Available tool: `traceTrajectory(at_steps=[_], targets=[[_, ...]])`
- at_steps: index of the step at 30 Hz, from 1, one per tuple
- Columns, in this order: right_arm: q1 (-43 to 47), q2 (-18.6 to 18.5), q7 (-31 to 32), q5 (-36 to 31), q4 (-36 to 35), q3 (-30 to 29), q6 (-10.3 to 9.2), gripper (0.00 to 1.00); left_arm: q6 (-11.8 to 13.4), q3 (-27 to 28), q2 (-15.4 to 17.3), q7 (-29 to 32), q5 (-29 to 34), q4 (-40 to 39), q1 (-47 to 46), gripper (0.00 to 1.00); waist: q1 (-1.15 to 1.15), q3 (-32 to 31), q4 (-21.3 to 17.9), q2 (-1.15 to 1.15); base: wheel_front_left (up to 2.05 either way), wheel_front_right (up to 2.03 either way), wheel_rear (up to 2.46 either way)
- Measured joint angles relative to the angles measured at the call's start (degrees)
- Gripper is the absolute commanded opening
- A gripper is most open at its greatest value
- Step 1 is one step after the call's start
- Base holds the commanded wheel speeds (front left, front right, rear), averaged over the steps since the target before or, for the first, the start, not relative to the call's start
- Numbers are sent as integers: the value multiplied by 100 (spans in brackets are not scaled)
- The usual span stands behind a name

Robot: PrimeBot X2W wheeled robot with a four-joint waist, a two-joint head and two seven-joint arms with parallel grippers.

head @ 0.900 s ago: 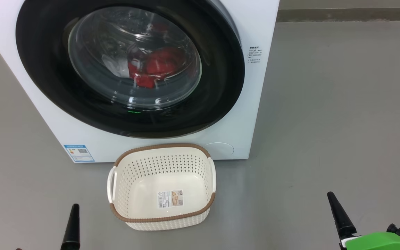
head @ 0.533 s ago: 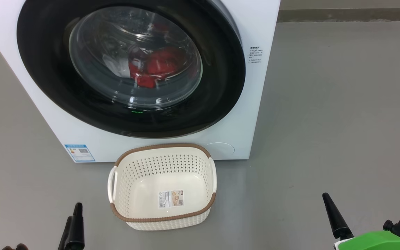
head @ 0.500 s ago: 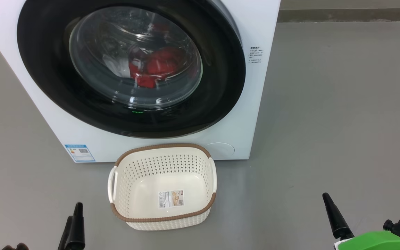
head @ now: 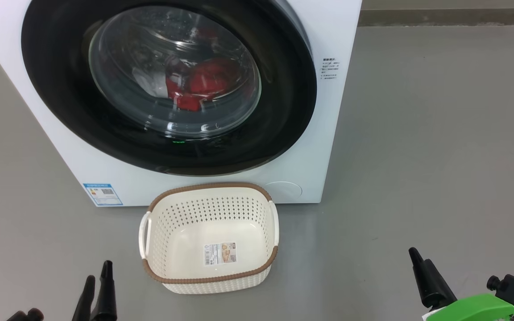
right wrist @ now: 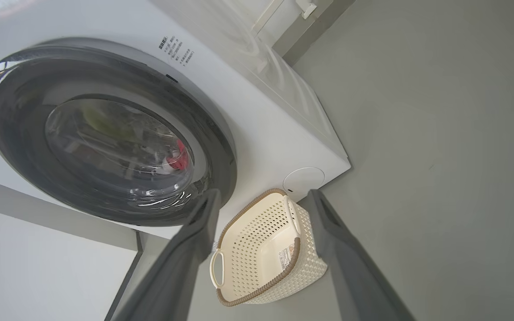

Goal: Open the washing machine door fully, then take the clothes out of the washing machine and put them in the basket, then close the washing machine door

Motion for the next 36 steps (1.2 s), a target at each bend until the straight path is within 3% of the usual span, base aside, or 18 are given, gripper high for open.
traceTrajectory(at_steps=[36], targets=[[-90,-325,-581,-2184,-170,182,0,100,-1,-182,27,-571,2362,-197,137,100,-1,-13,-21,0,0,0,0]])
